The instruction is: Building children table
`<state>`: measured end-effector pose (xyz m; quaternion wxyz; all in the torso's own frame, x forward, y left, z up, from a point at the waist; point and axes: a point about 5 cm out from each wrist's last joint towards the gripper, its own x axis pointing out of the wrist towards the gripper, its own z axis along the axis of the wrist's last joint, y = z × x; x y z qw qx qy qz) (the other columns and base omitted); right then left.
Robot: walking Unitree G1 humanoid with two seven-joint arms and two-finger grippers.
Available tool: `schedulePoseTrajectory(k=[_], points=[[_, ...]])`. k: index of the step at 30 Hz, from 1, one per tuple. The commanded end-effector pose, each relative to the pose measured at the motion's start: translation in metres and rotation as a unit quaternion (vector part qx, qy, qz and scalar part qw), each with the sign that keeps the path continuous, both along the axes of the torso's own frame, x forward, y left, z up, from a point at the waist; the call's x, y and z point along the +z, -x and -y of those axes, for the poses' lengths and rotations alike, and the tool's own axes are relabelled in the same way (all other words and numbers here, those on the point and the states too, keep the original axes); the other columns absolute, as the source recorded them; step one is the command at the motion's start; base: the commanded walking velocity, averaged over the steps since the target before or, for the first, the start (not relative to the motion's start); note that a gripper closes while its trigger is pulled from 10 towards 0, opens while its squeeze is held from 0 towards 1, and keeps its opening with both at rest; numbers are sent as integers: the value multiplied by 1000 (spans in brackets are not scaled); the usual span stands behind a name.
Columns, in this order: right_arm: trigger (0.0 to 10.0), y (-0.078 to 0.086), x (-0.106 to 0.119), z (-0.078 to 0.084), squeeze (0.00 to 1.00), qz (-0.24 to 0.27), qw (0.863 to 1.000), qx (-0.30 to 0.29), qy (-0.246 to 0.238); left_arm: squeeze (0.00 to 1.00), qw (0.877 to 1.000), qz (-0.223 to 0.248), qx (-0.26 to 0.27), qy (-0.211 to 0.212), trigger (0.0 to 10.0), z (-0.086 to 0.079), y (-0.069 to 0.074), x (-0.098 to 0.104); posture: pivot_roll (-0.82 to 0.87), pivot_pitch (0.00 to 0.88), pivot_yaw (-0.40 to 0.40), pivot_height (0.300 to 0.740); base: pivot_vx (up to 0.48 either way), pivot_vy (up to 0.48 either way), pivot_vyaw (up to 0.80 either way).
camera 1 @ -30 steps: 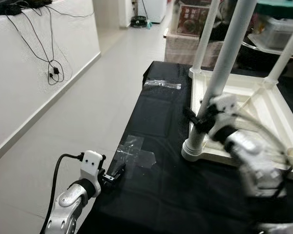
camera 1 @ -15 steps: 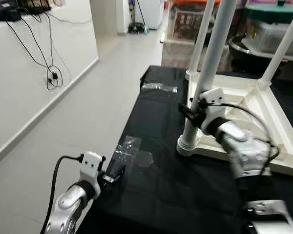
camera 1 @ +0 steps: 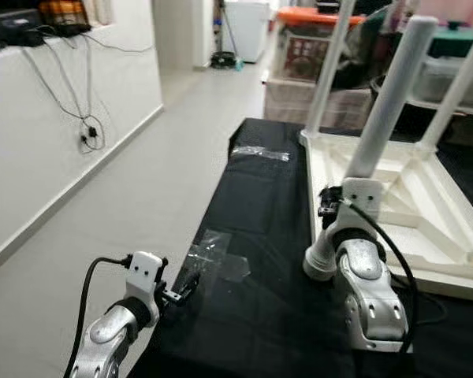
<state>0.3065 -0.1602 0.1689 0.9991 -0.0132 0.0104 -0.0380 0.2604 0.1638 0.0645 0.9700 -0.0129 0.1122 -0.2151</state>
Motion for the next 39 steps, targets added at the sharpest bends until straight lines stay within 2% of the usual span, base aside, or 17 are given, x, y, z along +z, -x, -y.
schedulePoseTrajectory(k=[1, 2, 3, 6, 13, 14, 15, 16, 20, 22, 26, 28, 32, 33, 34, 35, 39], points=[[10000, -7, 19, -6, 1000, 32, 995, 94, -22, 0, 1000, -11, 0, -3, 10000, -2, 4, -4, 52, 0, -46, 740, 0, 0, 0], [10000, -7, 19, -6, 1000, 32, 995, 94, -22, 0, 1000, -11, 0, -3, 10000, -2, 4, -4, 52, 0, -46, 740, 0, 0, 0], [10000, -11, 35, 2, 0, 53, 986, 158, -8, 0, 1000, -12, -1, -1, 10000, -1, 4, -5, 52, 0, -46, 740, 0, 0, 0], [10000, -13, 40, 6, 0, 56, 982, 178, -2, 0, 1000, -12, -2, 0, 10000, -1, 4, -5, 52, 0, -46, 740, 0, 0, 0], [10000, -17, 43, 29, 0, 33, 928, 359, 96, 0, 1000, -8, -4, -1, 10000, 0, 0, -3, 57, 0, -52, 740, 0, 0, 0], [1647, -17, 40, 28, 0, 28, 922, 374, 100, 0, 1000, -8, -4, -1, 10000, 0, 0, -3, 65, 0, -56, 740, 0, 0, 0], [1647, -17, 40, 28, 0, 28, 922, 374, 100, 0, 1000, -8, -4, -1, 10000, 0, 0, -3, 65, 0, -56, 740, 0, 0, 0], [0, -22, 30, 29, 0, 2, 926, 359, 119, 0, 1000, -8, -4, -1, 10000, 0, 1, -3, 70, 0, -57, 740, 0, 0, 0], [0, -31, 13, 33, 0, -45, 941, 305, 137, 0, 1000, -8, -3, -2, 10000, -1, 3, -3, 75, 0, -59, 740, 0, 0, 0], [0, -42, -1, 48, 0, -85, 983, 125, 104, 0, 1000, -9, -2, -4, 10000, -3, 4, -3, 76, 0, -58, 740, 0, 0, 0], [0, -36, -14, 61, 0, -101, 992, -65, 43, 0, 1000, -9, -1, -6, 10000, -4, 5, -3, 75, 0, -59, 740, 0, 0, 0], [0, -11, -32, 61, 0, -109, 973, -201, 24, 0, 1000, -10, -3, -5, 10000, -2, 4, -3, 75, 0, -55, 740, 0, 0, 0], [1020, 5, -45, 39, 0, -131, 972, -196, -3, 0, 1000, -9, -5, -2, 10000, 0, 3, -3, 76, 0, -54, 740, 0, 0, 0], [10000, 6, -37, 1, 0, -84, 994, -59, -34, 0, 1000, -9, -8, 0, 10000, 2, 3, -2, 71, 0, -49, 740, 0, 0, 0], [10000, 6, -37, 1, 0, -84, 994, -59, -34, 0, 1000, -9, -8, 0, 10000, 2, 3, -2, 71, 0, -49, 740, 0, 0, 0], [10000, 5, -27, -9, 1000, -57, 997, 6, -53, 0, 1000, -10, -9, -2, 10000, 1, 3, -3, 63, 0, -48, 740, 0, 0, 0], [10000, -4, -7, -15, 902, -15, 986, 158, -58, 0, 1000, -10, -8, -4, 10000, -1, 3, -4, 61, 0, -48, 740, 0, 0, 0]])
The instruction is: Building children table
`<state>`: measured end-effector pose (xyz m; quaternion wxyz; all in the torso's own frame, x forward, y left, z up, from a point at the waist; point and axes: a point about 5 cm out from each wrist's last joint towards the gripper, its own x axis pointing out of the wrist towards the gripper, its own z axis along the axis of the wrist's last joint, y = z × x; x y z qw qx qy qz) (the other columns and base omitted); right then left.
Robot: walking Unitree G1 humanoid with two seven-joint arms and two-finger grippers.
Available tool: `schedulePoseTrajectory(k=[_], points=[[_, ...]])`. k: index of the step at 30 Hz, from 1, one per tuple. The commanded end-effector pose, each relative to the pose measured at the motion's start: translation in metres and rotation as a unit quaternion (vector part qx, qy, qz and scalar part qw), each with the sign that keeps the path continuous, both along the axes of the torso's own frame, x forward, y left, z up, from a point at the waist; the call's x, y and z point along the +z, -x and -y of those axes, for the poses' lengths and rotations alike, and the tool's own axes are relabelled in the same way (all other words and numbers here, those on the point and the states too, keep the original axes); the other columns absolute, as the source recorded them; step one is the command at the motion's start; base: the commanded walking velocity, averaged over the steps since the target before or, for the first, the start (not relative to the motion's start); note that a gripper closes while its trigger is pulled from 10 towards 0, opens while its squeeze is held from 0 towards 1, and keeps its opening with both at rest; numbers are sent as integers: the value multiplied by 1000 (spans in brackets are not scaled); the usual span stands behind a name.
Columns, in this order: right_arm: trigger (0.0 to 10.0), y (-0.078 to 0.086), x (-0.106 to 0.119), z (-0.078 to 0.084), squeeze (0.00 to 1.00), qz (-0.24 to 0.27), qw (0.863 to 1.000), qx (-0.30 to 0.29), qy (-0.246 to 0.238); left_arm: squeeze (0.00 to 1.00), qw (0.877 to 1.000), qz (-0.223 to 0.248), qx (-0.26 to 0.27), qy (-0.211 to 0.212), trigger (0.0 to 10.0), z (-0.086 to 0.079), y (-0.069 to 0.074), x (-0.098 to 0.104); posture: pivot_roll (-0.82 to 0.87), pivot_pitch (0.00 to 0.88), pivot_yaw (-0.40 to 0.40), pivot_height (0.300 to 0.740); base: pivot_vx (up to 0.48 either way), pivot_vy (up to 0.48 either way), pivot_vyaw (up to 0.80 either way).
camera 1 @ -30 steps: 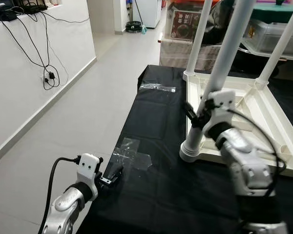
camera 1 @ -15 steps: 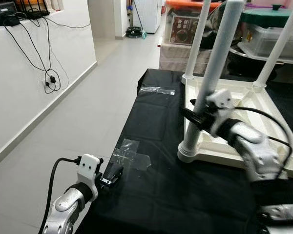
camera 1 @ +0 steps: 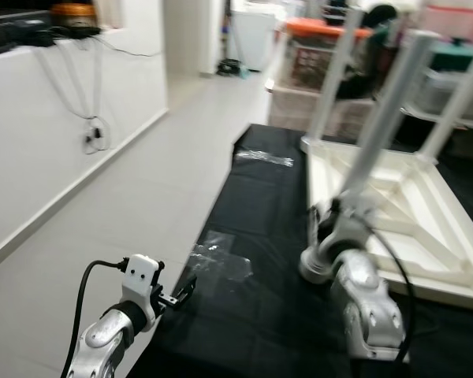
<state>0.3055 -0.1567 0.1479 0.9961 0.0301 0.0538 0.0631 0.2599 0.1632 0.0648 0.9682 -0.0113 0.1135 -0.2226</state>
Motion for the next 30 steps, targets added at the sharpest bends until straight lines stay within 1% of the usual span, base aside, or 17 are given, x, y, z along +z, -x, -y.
schedulePoseTrajectory(k=[1, 4, 9, 10, 15, 16, 17, 18, 19, 20, 22, 23, 26, 27, 28, 29, 30], points=[[10000, -6, 19, -13, 0, 37, 992, 122, -10, 0, 1000, -9, 1, -3, 10000, -2, 2, -4, 54, 0, -47, 740, 0, 0, 0], [10000, 2, 26, -7, 0, 51, 945, 318, 57, 0, 1000, -8, 0, -2, 10000, 0, 0, -4, 46, 0, -48, 740, 0, 0, 0], [10000, -8, 21, 5, 0, 31, 943, 318, 92, 0, 1000, -4, 0, 0, 10000, 2, -2, -2, 55, 0, -60, 740, 0, 0, 0], [549, -14, 20, 6, 0, 29, 945, 311, 96, 0, 1000, -3, 2, -1, 10000, 2, -2, -2, 68, 0, -67, 740, 0, 0, 0], [0, -24, 16, 7, 0, 26, 956, 269, 115, 0, 1000, -2, 7, -1, 10000, -1, 0, -1, 75, 0, -71, 740, 0, 0, 0], [0, -29, 11, 9, 0, 5, 968, 223, 114, 0, 1000, -2, 8, -1, 10000, -2, 1, -2, 82, 0, -74, 740, 0, 0, 0], [0, -36, 6, 15, 0, -15, 985, 135, 103, 0, 1000, -3, 9, -2, 10000, -3, 2, -2, 81, 0, -74, 740, 0, 0, 0], [0, -36, 6, 15, 0, -15, 985, 135, 103, 0, 1000, -3, 9, -2, 10000, -3, 2, -2, 81, 0, -74, 740, 0, 0, 0], [0, -40, -1, 25, 0, -41, 995, 27, 82, 0, 1000, -4, 10, -3, 10000, -4, 3, -3, 81, 0, -74, 740, 0, 0, 0], [0, -35, -14, 39, 0, -78, 990, -103, 61, 0, 1000, -5, 11, -4, 10000, -5, 4, -3, 82, 0, -71, 740, 0, 0, 0], [0, -15, -35, 54, 0, -126, 960, -244, 49, 0, 1000, -6, 11, -4, 10000, -4, 5, -3, 82, 0, -67, 740, 0, 0, 0], [0, -15, -35, 54, 0, -126, 960, -244, 49, 0, 1000, -6, 11, -4, 10000, -4, 5, -3, 82, 0, -67, 740, 0, 0, 0], [0, 18, -45, 59, 0, -125, 935, -321, 82, 0, 1000, -5, 6, -3, 10000, -2, 3, -3, 80, 0, -68, 740, 0, 0, 0], [0, 21, -48, 50, 0, -132, 947, -279, 87, 0, 1000, -4, 5, -3, 10000, -2, 2, -2, 79, 0, -67, 740, 0, 0, 0], [0, 21, -48, 50, 0, -132, 947, -279, 87, 0, 1000, -4, 5, -3, 10000, -2, 2, -2, 79, 0, -67, 740, 0, 0, 0], [0, 22, -52, 38, 0, -145, 961, -220, 86, 0, 1000, -4, 4, -4, 10000, -3, 1, -2, 73, 0, -63, 740, 0, 0, 0], [0, 22, -52, 38, 0, -145, 961, -220, 86, 0, 1000, -4, 4, -4, 10000, -3, 1, -2, 73, 0, -63, 740, 0, 0, 0]])
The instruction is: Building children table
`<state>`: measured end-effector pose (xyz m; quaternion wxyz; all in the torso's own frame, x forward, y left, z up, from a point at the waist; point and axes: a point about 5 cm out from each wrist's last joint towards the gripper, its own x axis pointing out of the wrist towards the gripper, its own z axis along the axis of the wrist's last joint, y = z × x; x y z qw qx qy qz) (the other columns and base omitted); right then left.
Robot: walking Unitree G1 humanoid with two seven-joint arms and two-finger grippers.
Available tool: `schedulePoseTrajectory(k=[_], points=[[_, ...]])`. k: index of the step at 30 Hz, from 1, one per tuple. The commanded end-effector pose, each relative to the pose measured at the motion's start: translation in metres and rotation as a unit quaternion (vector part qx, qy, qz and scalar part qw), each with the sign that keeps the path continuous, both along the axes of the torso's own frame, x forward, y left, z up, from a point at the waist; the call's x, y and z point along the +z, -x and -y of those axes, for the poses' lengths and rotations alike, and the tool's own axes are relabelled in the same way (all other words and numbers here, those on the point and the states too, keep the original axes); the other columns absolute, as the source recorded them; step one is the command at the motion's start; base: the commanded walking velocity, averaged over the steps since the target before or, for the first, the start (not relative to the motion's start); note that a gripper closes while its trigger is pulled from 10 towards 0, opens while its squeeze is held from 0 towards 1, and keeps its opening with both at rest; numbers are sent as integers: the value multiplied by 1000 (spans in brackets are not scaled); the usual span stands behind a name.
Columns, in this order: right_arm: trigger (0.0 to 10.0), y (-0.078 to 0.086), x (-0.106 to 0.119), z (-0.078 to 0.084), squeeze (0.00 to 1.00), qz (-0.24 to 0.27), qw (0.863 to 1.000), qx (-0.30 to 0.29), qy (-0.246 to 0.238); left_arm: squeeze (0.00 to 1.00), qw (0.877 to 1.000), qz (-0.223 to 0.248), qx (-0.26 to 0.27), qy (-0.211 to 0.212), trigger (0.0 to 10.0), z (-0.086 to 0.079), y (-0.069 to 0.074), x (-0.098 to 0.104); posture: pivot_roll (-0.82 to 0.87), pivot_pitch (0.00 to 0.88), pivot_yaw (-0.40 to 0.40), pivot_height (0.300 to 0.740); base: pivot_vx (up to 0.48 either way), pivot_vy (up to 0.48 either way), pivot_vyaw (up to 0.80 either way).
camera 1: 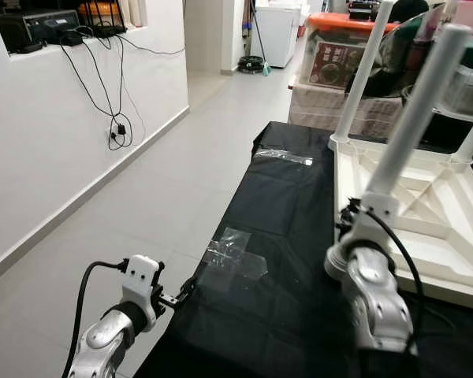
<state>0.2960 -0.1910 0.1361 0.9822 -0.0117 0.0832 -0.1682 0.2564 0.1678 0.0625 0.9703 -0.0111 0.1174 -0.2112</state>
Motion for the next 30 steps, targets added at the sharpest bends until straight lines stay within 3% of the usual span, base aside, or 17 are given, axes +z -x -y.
schedulePoseTrajectory(k=[1, 3, 4, 6, 7, 8, 9, 11, 12, 13, 17, 18, 19, 24, 28, 29, 30], points=[[10000, 9, -28, -3, 0, -68, 997, 37, 3, 0, 1000, 0, -8, -2, 10000, 1, -2, 0, 64, 0, -59, 740, 0, 0, 0], [10000, 7, -17, -6, 0, -30, 998, 56, 3, 0, 1000, -1, -8, -3, 10000, 1, -3, 0, 63, 0, -60, 740, 0, 0, 0], [10000, 2, -3, -10, 1000, 10, 996, 84, -29, 0, 1000, -1, -9, -2, 10000, 1, -3, 0, 57, 0, -53, 740, 0, 0, 0], [10000, 2, -3, -10, 1000, 10, 996, 84, -29, 0, 1000, -1, -9, -2, 10000, 1, -3, 0, 57, 0, -53, 740, 0, 0, 0], [10000, -7, 14, -16, 1000, 41, 986, 157, -44, 0, 1000, -2, -12, 1, 10000, 3, -3, -1, 58, 0, -54, 740, 0, 0, 0], [10000, -7, 14, -16, 1000, 41, 986, 157, -44, 0, 1000, -2, -12, 1, 10000, 3, -3, -1, 58, 0, -54, 740, 0, 0, 0], [10000, -14, 30, -19, 0, 63, 970, 227, -57, 0, 1000, -2, -13, 2, 10000, 4, -3, 0, 56, 0, -51, 740, 0, 0, 0], [10000, -25, 57, -13, 0, 99, 934, 339, -48, 0, 1000, -2, -16, 3, 10000, 5, -5, 1, 53, 0, -48, 740, 0, 0, 0], [10000, -25, 57, -13, 0, 99, 934, 339, -48, 0, 1000, -2, -16, 3, 10000, 5, -5, 1, 53, 0, -48, 740, 0, 0, 0], [10000, -35, 66, 3, 0, 103, 918, 383, -15, 0, 1000, -1, -17, 2, 10000, 5, -6, 1, 60, 0, -57, 740, 0, 0, 0], [10000, -42, 64, 13, 0, 88, 917, 389, 4, 0, 1000, 1, -17, 1, 10000, 6, -7, 2, 69, 0, -65, 740, 0, 0, 0], [2980, -45, 59, 14, 0, 78, 914, 398, 7, 0, 1000, 3, -15, 1, 10000, 5, -7, 2, 74, 0, -69, 740, 0, 0, 0], [0, -45, 53, 12, 0, 73, 907, 415, 5, 0, 1000, 3, -12, 1, 10000, 3, -6, 2, 79, 0, -71, 740, 0, 0, 0], [0, -35, 38, 4, 0, 49, 884, 465, -4, 0, 1000, 0, -10, 0, 10000, 2, -2, 0, 81, 0, -68, 740, 0, 0, 0], [0, -27, 29, -2, 0, 42, 877, 478, -19, 0, 1000, -1, -11, -1, 10000, 1, 0, 0, 81, 0, -65, 740, 0, 0, 0], [0, -29, 19, -3, 0, 27, 911, 411, -12, 0, 1000, -1, -12, -1, 10000, 0, -1, 0, 78, 0, -64, 740, 0, 0, 0], [0, -29, 19, -3, 0, 27, 911, 411, -12, 0, 1000, -1, -12, -1, 10000, 0, -1, 0, 78, 0, -64, 740, 0, 0, 0]])
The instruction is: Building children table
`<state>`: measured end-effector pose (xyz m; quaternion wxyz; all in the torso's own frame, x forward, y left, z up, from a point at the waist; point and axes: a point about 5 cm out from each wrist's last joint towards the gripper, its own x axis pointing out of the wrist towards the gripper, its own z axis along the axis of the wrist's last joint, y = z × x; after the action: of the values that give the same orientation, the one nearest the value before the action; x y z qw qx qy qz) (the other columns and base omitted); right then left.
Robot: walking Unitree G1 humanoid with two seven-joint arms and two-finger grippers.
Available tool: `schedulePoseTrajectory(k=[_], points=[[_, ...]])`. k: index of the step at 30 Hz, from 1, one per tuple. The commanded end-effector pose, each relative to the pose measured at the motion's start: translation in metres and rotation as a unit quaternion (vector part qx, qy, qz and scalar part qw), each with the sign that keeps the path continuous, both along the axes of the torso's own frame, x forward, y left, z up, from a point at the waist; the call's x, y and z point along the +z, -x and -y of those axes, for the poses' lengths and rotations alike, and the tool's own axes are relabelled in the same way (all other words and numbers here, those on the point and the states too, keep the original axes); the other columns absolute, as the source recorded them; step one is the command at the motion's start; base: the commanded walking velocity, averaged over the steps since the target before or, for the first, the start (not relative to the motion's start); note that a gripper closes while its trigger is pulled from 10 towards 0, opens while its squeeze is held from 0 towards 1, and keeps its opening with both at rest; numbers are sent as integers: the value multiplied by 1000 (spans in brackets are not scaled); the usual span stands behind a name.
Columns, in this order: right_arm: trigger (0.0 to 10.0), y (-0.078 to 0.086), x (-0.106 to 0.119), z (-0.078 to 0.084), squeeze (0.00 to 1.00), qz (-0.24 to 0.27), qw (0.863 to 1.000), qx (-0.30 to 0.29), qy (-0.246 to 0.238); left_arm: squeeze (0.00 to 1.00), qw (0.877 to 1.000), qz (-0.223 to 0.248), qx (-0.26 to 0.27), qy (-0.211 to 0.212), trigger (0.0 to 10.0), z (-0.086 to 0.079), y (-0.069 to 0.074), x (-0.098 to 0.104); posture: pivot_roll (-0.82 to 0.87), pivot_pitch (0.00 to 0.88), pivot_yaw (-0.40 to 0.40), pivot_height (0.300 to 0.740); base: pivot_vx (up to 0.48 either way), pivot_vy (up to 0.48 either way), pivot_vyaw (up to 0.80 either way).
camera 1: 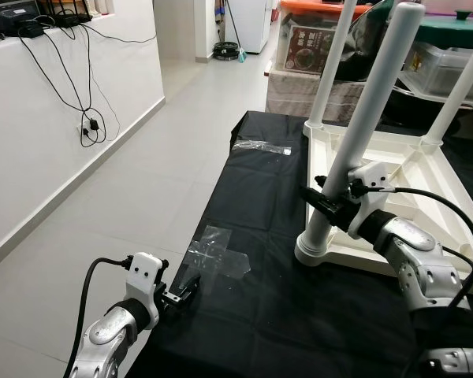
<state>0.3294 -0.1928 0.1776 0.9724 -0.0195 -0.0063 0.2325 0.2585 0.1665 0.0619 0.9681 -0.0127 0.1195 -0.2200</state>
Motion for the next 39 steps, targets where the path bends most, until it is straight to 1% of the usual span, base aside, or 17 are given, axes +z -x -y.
schedulePoseTrajectory(k=[1, 2, 3, 5, 7, 10, 11, 13, 15, 16, 19, 20, 25, 27, 32, 33, 39], points=[[0, -1, -45, 11, 0, -110, 970, -215, 33, 0, 1000, 2, -2, -4, 10000, -3, 0, 1, 63, 0, -56, 740, 0, 0, 0], [0, -1, -45, 11, 0, -110, 970, -215, 33, 0, 1000, 2, -2, -4, 10000, -3, 0, 1, 63, 0, -56, 740, 0, 0, 0], [0, 14, -68, 30, 0, -156, 900, -403, 63, 0, 1000, 1, -3, -4, 10000, -1, 0, 0, 62, 0, -52, 740, 0, 0, 0], [0, 14, -68, 30, 0, -156, 900, -403, 63, 0, 1000, 1, -3, -4, 10000, -1, 0, 0, 62, 0, -52, 740, 0, 0, 0], [0, 30, -76, 29, 0, -158, 868, -467, 67, 0, 1000, 0, -7, -2, 10000, 2, 0, 0, 66, 0, -51, 740, 0, 0, 0], [0, 35, -72, 19, 0, -144, 871, -466, 60, 0, 1000, 0, -12, 0, 10000, 4, 0, 0, 64, 0, -49, 740, 0, 0, 0], [9333, 33, -70, 6, 0, -145, 887, -436, 42, 0, 1000, 0, -12, -2, 10000, 3, 0, 0, 54, 0, -46, 740, 0, 0, 0], [10000, 29, -63, -12, 0, -128, 917, -377, 13, 0, 1000, -1, -11, -3, 10000, 2, 0, -1, 56, 0, -50, 740, 0, 0, 0], [10000, 27, -53, -17, 55, -98, 935, -341, -3, 0, 1000, -1, -10, -3, 10000, 1, -1, 0, 56, 0, -50, 740, 0, 0, 0], [10000, 24, -48, -17, 1000, -80, 945, -317, 8, 0, 1000, 0, -9, -3, 10000, 1, -1, 0, 56, 0, -49, 740, 0, 0, 0], [10000, 13, -37, -8, 1000, -63, 957, -283, 8, 0, 1000, 0, -9, -2, 10000, 2, 0, 0, 58, 0, -52, 740, 0, 0, 0], [10000, 5, -27, -2, 0, -48, 966, -252, -5, 0, 1000, 0, -9, -2, 10000, 2, 0, 0, 56, 0, -50, 740, 0, 0, 0], [10000, -10, -3, 5, 0, -20, 981, -190, -32, 0, 1000, -1, -8, -2, 10000, 0, 0, -1, 53, 0, -48, 740, 0, 0, 0], [10000, -13, 15, 15, 0, 3, 998, -54, 16, 0, 1000, 2, -11, -4, 10000, 1, -2, 1, 58, 0, -52, 740, 0, 0, 0], [9255, -12, 15, 18, 0, 0, 999, 5, 52, 0, 1000, 4, -10, -4, 10000, 1, -3, 2, 64, 0, -57, 740, 0, 0, 0], [0, -13, 12, 19, 0, -9, 998, 17, 60, 0, 1000, 4, -9, -4, 10000, 0, -3, 2, 71, 0, -63, 740, 0, 0, 0], [0, -16, -1, 18, 0, -40, 997, -6, 61, 0, 1000, 3, -7, -4, 10000, 0, 0, 1, 75, 0, -62, 740, 0, 0, 0]])
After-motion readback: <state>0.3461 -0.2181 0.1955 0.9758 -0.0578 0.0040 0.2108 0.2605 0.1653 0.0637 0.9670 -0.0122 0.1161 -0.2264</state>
